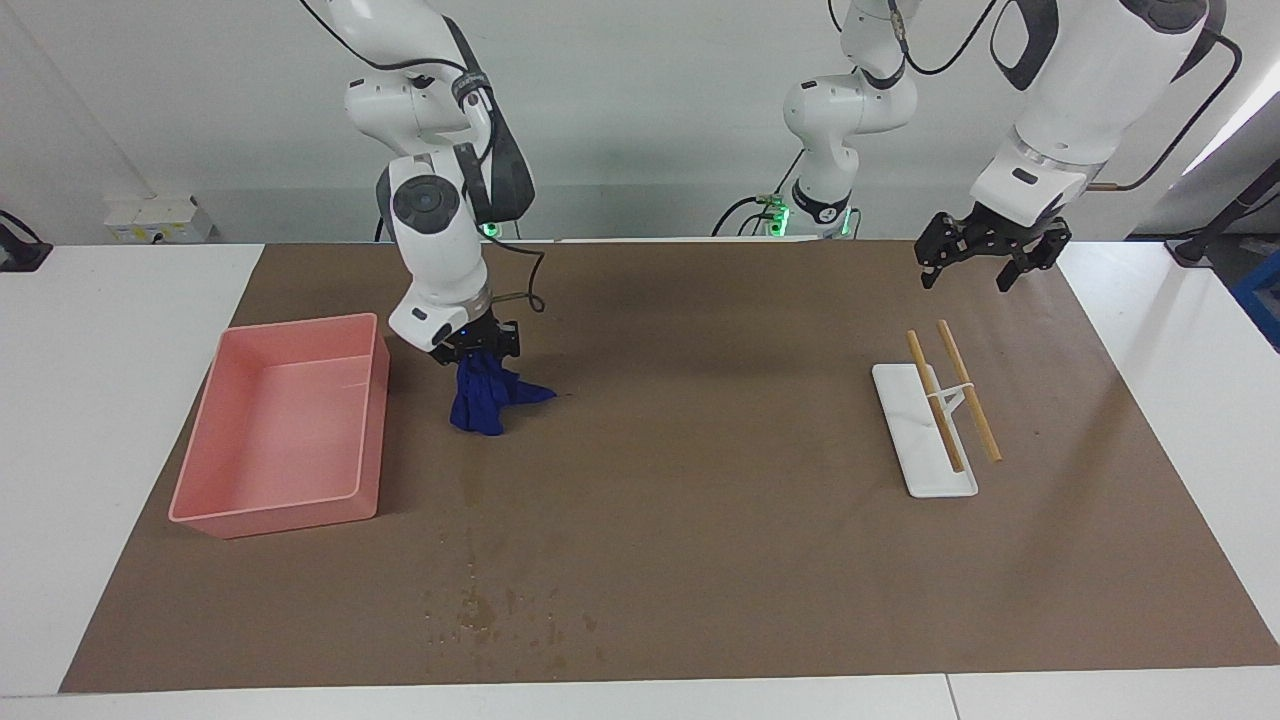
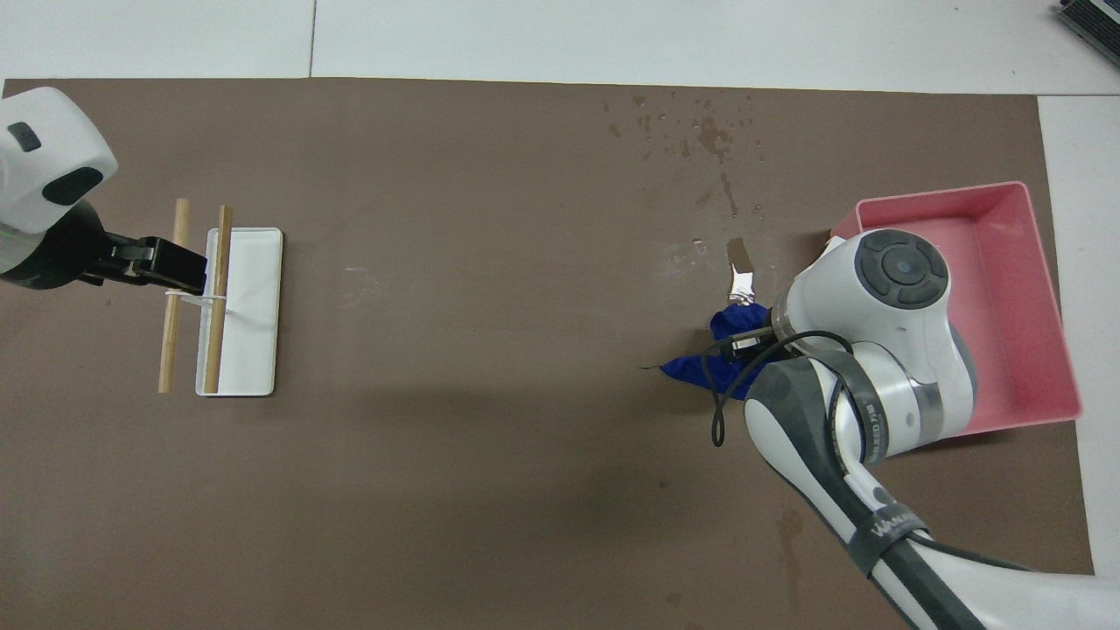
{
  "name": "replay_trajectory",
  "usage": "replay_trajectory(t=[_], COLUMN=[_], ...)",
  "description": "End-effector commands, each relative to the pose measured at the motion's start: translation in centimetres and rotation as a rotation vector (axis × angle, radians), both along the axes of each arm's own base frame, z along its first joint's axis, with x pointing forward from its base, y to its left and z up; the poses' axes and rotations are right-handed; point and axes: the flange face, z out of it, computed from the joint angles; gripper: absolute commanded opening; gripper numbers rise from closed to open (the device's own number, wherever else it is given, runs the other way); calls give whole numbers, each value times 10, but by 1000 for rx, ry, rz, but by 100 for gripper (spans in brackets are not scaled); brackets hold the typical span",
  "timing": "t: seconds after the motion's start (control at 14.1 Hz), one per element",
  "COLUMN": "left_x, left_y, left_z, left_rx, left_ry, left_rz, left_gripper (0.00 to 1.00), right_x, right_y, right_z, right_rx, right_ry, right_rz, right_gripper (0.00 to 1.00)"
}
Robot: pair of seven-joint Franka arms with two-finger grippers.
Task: Wipe water with towel using both arms
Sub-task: 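Wipe the towel over the water spill with the right gripper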
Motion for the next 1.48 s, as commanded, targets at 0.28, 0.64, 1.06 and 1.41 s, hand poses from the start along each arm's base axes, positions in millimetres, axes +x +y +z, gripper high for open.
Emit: replay_trajectory(t=[0.28, 0.64, 1.06, 1.41], left_x=[-6, -6, -5, -6], left_y=[5, 7, 7, 6], left_z=[-1, 0, -1, -1], left_rx=[4, 4, 5, 4], left_ry=[4, 2, 4, 4], left_rz=[3, 6, 6, 4], left_gripper=[100, 100, 100, 100], right_x=[34, 75, 108, 119], right_y=[-32, -28, -25, -26], right_z=[-43, -61, -74, -76], right_rx=[38, 64, 73, 81], right_ry=[-125, -159, -184, -212], right_rz=[8, 0, 8, 6], right_gripper=[0, 0, 0, 0])
